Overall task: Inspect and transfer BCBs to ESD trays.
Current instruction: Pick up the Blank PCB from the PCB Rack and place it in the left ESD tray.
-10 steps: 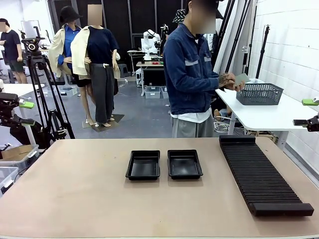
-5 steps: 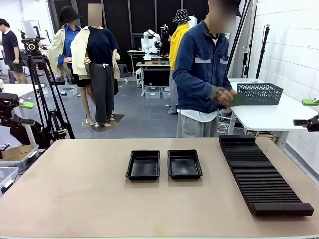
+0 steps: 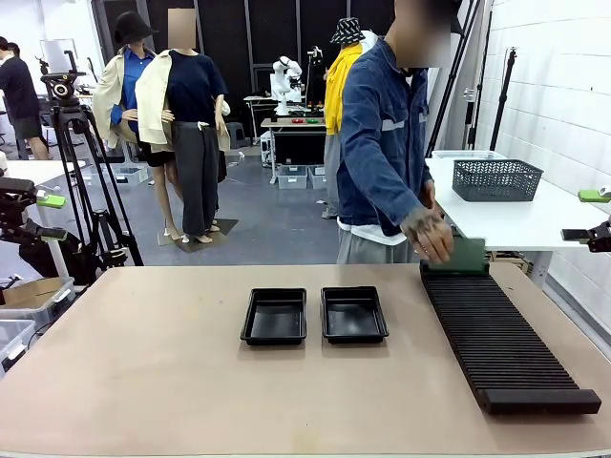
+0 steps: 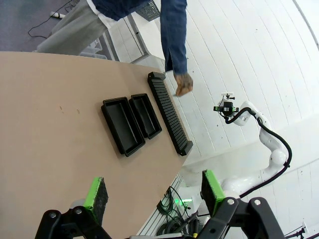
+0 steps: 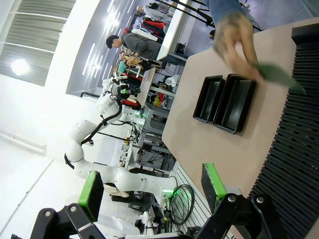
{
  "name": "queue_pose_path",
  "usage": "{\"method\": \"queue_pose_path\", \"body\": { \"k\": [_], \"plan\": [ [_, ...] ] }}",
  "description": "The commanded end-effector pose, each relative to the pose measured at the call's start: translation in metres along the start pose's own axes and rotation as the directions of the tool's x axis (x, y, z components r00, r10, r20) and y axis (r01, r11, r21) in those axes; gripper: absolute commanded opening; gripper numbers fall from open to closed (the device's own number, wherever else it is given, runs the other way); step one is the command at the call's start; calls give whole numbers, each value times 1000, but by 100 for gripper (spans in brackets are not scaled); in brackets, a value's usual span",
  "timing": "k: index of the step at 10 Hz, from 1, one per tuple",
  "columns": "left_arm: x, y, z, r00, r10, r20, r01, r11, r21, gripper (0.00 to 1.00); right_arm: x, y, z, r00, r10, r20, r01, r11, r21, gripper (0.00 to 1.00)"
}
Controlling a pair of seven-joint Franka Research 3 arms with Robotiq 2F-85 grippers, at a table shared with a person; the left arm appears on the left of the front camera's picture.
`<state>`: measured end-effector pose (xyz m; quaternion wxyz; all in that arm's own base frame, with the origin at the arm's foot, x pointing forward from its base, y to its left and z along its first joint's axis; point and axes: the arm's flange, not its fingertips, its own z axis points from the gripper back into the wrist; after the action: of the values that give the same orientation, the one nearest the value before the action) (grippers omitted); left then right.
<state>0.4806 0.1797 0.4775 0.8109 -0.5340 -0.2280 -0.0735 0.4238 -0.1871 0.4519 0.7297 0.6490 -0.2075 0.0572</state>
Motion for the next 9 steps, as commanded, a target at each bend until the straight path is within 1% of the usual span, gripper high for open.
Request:
{"method": "queue_pose_path", "body": {
  "k": [1,9],
  "plan": [
    [1,-1,1,1000,11,3,-11,1000,4,100,-2,0,1,1000,-3,-11,3,1000,-7,100],
    [1,-1,1,1000,11,3,-11,1000,4,100,-2,0,1,1000,-3,-11,3,1000,-7,100]
  ]
}}
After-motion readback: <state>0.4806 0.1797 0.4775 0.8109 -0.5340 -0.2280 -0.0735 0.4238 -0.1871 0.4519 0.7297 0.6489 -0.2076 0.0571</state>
